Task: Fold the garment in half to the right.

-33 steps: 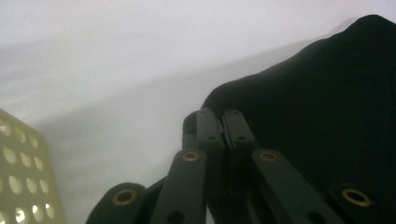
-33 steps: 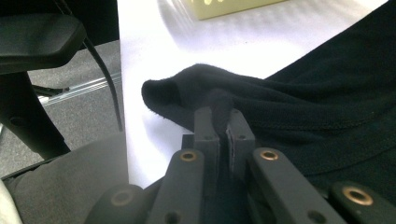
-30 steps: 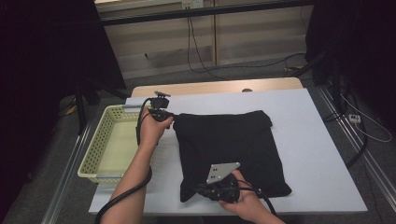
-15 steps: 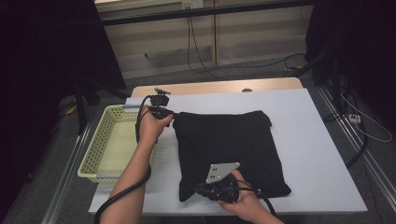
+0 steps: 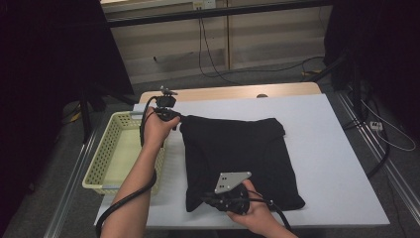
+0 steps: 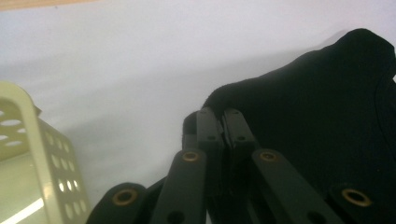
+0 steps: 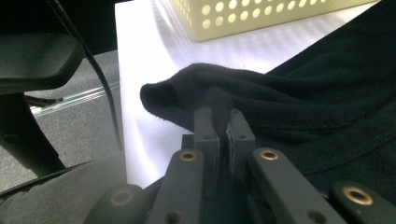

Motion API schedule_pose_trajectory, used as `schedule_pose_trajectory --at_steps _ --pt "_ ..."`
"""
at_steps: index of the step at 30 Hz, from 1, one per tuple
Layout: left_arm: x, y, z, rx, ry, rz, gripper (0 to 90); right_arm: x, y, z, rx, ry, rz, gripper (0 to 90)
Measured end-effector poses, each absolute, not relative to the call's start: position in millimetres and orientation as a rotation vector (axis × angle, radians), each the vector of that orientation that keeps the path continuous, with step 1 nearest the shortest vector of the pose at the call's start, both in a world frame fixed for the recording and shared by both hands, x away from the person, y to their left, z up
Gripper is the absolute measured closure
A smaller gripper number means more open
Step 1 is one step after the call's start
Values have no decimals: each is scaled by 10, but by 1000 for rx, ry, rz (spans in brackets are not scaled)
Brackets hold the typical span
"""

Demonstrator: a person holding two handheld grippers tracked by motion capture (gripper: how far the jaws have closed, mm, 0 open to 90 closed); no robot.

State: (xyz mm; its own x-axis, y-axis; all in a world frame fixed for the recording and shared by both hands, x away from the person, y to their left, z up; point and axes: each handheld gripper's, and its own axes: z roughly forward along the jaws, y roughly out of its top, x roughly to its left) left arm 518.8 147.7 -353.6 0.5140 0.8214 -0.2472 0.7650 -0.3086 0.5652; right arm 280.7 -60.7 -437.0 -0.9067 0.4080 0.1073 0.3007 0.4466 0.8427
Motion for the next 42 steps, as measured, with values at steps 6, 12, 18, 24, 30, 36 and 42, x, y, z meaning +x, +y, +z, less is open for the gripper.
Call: schedule_pose_trajectory --at_steps 6,12,18,24,30,36,42 --pt "5220 1461 -3425 2128 1286 118 874 2819 -556 -4352 629 2564 1474 863" --pt "5256 1487 -3379 2134 1298 123 874 2833 -495 -4316 631 2546 1492 863" --pt "5273 1513 -3376 2138 1313 119 874 2840 -468 -4320 620 2544 1486 863" --pt "5286 1533 -3346 2140 1321 126 874 2831 -451 -4325 614 2544 1491 862" --pt "5287 1526 -3312 2140 1321 135 874 2832 -447 -4303 614 2525 1502 863" --pt "5297 1542 -3263 2146 1329 150 874 2841 -401 -4279 608 2518 1510 863" --pt "5311 1592 -3228 2150 1337 156 874 2851 -315 -4264 617 2505 1525 863"
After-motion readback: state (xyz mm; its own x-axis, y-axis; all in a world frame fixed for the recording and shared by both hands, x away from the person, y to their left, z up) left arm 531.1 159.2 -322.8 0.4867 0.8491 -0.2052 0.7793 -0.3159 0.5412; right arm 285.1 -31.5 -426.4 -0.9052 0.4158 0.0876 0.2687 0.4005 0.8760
